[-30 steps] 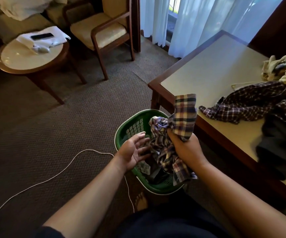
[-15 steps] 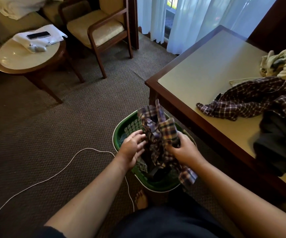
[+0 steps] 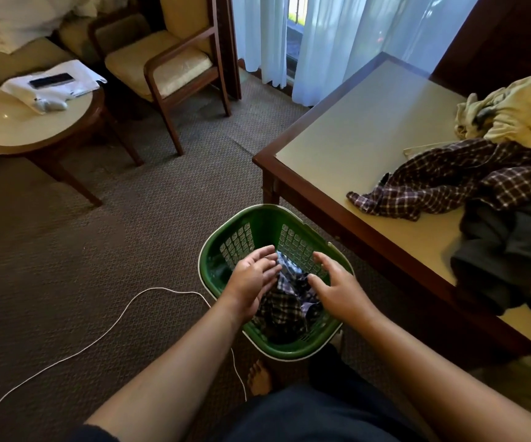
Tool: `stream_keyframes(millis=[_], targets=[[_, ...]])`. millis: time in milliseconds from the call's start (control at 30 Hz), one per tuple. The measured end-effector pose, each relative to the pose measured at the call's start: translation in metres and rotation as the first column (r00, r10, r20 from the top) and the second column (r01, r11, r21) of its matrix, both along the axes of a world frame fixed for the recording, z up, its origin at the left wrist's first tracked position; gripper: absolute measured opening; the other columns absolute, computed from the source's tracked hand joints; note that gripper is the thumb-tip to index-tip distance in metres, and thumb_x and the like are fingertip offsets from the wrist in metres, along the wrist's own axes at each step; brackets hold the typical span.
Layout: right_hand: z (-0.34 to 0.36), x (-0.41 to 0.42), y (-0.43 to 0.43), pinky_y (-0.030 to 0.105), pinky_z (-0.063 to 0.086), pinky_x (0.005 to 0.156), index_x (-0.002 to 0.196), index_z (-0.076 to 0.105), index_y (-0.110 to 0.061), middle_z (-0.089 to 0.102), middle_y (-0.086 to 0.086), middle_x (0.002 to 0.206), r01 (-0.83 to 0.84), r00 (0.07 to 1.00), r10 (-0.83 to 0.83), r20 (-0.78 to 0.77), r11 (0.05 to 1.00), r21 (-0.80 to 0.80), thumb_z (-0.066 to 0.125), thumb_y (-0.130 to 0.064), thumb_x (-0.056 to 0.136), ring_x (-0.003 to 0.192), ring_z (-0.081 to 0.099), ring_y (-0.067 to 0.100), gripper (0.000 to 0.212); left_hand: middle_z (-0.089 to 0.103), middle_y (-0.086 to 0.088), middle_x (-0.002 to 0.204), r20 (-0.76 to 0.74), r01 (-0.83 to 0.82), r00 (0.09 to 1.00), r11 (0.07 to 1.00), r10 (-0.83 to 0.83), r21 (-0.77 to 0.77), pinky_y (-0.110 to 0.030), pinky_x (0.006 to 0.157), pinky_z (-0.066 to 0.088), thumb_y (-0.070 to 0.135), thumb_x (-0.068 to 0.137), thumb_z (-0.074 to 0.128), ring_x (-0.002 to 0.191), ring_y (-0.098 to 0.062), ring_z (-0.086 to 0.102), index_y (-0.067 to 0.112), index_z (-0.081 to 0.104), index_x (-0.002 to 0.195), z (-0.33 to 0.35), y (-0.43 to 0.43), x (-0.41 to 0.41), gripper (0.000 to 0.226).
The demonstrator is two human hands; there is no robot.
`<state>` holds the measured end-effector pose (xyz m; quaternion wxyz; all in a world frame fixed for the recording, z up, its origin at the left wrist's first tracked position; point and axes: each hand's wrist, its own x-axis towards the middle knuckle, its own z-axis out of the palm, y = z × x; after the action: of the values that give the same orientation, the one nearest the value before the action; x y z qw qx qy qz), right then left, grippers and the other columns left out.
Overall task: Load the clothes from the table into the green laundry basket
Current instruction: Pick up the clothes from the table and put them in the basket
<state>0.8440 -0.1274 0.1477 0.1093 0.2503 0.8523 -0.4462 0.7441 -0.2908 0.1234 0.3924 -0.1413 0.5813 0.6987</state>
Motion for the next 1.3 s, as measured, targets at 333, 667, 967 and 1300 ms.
stream_keyframes(millis=[333,667,967,1300], targets=[[0.051,0.013,0.038,0.023,0.036,0.113,0.156,0.035,-0.029,0.042,-0.011,0.155,0.234,0.947,-0.239,-0.216,0.971,-0.049,0.054,-0.031,0.103,0.140,0.038,0.001,0.057,0.070,-0.007,0.132,-0.110,0.260,0.963,0.952,-0.245,0.158,-0.034,0.098,0.058,0.006,0.105,0.052,0.120,-0.022,0.070,0.016,0.062,0.138,0.048,0.094,0.006,0.036],[0.086,0.043,0.172,0.042,0.036,0.118,0.154,0.037,-0.034,0.044,-0.009,0.155,0.530,0.794,-0.504,-0.339,0.848,-0.019,0.053,-0.032,0.102,0.141,0.042,0.007,0.054,0.065,-0.006,0.136,-0.354,0.518,0.824,0.841,-0.442,0.154,-0.033,0.101,0.054,0.011,0.101,0.062,0.117,-0.016,0.065,0.020,0.059,0.142,0.096,0.270,0.004,0.042],[0.078,0.054,0.293,0.037,0.035,0.120,0.151,0.044,-0.028,0.049,-0.011,0.151,0.563,0.751,-0.548,-0.369,0.823,-0.075,0.055,-0.019,0.101,0.138,0.043,0.001,0.052,-0.020,-0.012,0.172,-0.289,0.303,0.303,0.380,-0.908,-0.874,-0.076,0.117,0.003,0.070,0.072,0.079,0.158,-0.043,-0.010,0.040,-0.020,0.160,0.048,0.402,-0.025,0.136],[0.079,0.052,0.375,0.023,0.032,0.119,0.149,0.045,-0.028,0.048,-0.016,0.148,0.468,0.819,-0.446,-0.361,0.883,-0.028,0.059,-0.001,0.090,0.135,0.041,-0.010,0.066,0.077,0.001,0.080,-0.418,0.490,0.588,0.716,-0.693,-0.497,-0.051,0.072,0.062,0.031,0.057,0.071,0.073,-0.016,0.071,0.022,0.075,0.091,0.039,0.427,-0.006,0.035]])
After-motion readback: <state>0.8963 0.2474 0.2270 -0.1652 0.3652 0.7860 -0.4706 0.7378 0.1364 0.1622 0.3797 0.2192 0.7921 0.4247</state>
